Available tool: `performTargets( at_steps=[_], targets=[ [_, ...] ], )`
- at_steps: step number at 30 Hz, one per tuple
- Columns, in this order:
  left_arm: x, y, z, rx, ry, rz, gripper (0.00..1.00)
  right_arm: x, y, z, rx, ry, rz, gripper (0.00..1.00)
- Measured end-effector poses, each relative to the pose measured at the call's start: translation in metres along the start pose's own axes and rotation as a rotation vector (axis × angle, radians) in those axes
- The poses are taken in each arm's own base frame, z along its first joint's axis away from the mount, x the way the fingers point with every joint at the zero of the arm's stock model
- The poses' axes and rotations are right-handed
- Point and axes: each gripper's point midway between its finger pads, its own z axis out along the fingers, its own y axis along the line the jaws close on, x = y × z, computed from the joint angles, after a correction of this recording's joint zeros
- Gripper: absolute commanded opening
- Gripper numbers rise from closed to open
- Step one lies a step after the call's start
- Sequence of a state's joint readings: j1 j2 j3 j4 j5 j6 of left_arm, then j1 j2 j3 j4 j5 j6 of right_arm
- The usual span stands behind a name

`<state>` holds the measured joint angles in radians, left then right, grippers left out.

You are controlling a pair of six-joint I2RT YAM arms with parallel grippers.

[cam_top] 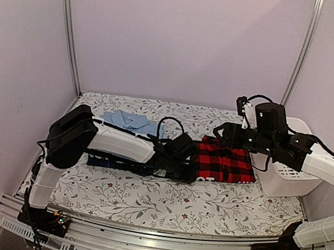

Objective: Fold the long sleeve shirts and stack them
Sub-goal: Move the square-folded shirt to the center of the board.

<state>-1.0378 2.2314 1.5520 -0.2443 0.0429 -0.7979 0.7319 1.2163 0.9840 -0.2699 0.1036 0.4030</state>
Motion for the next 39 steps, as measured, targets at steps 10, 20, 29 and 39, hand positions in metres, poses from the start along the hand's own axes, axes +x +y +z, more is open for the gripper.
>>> performTargets(
  at_steps=[10, 20, 29, 39],
  targets=[
    [0.001, 0.002, 0.005, 0.024, -0.029, 0.017, 0.00, 0.012, -0.004, 0.012, 0.018, 0.040, -0.004, 0.69],
    [0.037, 0.026, -0.026, 0.012, 0.036, 0.041, 0.00, 0.035, -0.020, 0.022, 0.070, 0.100, -0.007, 0.71],
    [0.071, 0.048, -0.061, -0.016, 0.127, 0.050, 0.18, 0.081, -0.046, 0.035, 0.144, 0.217, 0.015, 0.73],
    [0.050, 0.021, -0.092, 0.023, 0.122, 0.099, 0.30, 0.111, -0.082, 0.037, 0.241, 0.295, 0.101, 0.74]
  ],
)
